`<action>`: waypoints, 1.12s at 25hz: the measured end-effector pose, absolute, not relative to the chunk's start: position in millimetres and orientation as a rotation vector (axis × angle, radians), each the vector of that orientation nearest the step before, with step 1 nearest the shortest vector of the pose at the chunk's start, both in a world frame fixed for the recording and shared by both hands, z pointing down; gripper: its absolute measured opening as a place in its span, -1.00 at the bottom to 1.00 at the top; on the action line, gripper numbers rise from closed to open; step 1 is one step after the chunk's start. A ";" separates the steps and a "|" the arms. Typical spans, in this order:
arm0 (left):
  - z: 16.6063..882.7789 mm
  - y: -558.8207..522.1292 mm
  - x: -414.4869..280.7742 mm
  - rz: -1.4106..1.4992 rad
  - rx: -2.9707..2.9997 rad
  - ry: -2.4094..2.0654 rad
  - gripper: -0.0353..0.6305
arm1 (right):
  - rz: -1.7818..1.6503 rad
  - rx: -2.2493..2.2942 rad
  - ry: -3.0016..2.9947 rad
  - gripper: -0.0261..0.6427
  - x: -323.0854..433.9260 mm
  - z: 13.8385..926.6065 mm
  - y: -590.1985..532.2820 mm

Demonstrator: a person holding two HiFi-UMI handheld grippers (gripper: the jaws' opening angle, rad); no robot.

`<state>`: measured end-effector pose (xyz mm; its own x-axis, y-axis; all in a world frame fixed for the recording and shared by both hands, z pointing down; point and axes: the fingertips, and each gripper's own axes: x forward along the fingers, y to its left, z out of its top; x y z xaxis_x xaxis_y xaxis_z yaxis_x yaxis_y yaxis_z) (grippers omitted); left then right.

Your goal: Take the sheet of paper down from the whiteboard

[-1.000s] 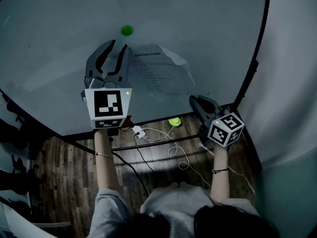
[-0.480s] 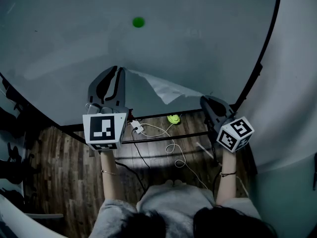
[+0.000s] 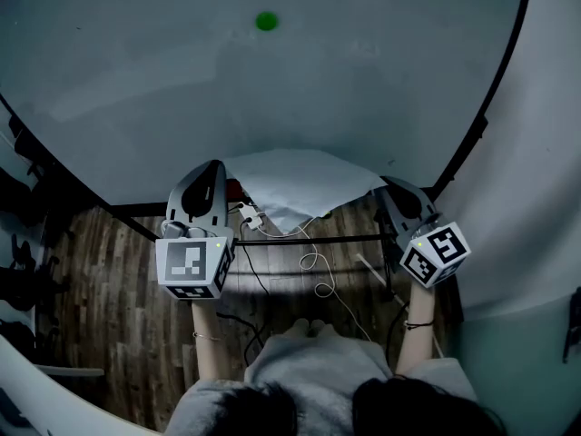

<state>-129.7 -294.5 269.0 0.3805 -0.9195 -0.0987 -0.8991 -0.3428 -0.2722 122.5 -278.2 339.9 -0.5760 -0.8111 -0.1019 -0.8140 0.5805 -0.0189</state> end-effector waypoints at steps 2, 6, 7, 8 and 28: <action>283.3 -284.2 -132.1 -0.120 -2.389 1.628 -0.88 | 0.065 -1.393 2.716 -0.92 123.9 340.5 -271.7; 307.6 -266.8 -136.5 -0.144 -2.423 1.665 -0.88 | 0.089 -1.388 2.737 -0.92 124.8 342.9 -264.1; 312.9 -262.3 -137.9 -0.150 -2.431 1.674 -0.88 | 0.087 -1.388 2.741 -0.92 123.7 344.5 -261.6; 318.4 -257.8 -139.2 -0.155 -2.439 1.682 -0.88 | 0.083 -1.388 2.745 -0.92 122.5 346.9 -258.7; 393.7 -168.5 -173.7 -0.199 -2.607 1.704 -0.88 | 0.012 -1.448 2.726 -0.92 84.7 380.3 -176.5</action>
<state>-173.7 -168.5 393.7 0.3958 -0.9134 0.0954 -0.9107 -0.4038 -0.0868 84.7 -176.5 380.3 -0.5588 -0.8277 -0.0520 -0.8281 0.5602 -0.0189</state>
